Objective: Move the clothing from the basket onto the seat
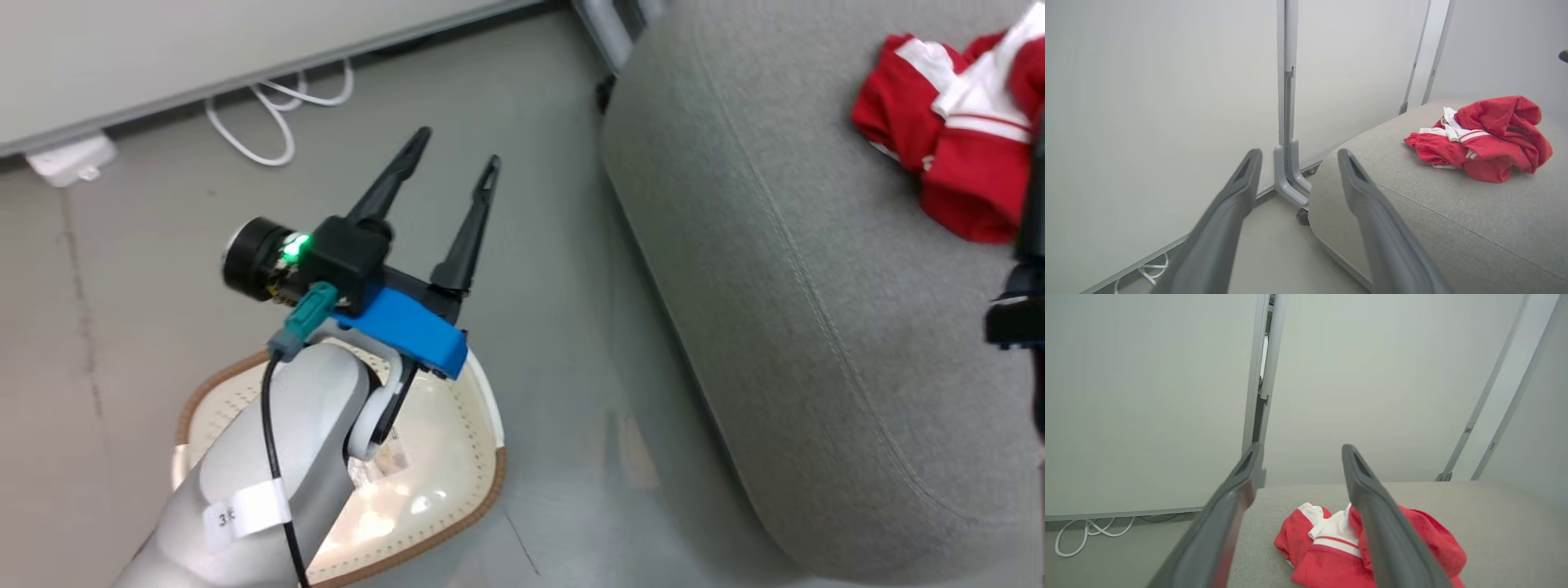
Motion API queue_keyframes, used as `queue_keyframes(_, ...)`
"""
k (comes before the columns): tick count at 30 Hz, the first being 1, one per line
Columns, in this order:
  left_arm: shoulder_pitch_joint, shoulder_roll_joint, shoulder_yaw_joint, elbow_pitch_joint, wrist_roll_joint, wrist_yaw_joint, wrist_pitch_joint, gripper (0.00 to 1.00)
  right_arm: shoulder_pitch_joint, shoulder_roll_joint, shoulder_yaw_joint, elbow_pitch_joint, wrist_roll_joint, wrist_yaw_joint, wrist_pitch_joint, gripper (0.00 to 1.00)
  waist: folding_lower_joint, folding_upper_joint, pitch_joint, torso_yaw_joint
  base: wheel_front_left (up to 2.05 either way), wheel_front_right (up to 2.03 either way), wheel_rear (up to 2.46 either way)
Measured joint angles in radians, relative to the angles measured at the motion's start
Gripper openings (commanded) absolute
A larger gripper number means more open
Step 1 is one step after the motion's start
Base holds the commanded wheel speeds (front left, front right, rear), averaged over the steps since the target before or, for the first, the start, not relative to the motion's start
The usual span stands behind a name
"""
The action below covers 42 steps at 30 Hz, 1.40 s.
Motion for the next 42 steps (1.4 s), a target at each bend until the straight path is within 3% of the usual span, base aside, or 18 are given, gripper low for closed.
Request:
queue_keyframes(15,0.266,-0.071,0.37,-0.016,0.129,-0.039,0.0,1.0,0.105,0.077,0.203,-0.032,0.002,0.0,0.0,1.0,0.0,0.0,-0.201,0.185,0.0,0.0,0.0)
queue_keyframes(28,0.458,-0.154,0.577,-0.042,0.233,-0.106,0.0,1.0,0.249,0.137,0.18,-0.012,0.032,0.0,0.0,1.0,0.0,0.0,-0.317,0.3,0.0,0.0,0.0)
queue_keyframes(42,0.58,-0.192,0.694,-0.105,0.311,-0.151,0.0,1.0,0.337,0.193,0.179,0.01,0.028,0.0,0.0,1.0,0.0,0.0001,-0.367,0.337,0.0,0.0,0.0)
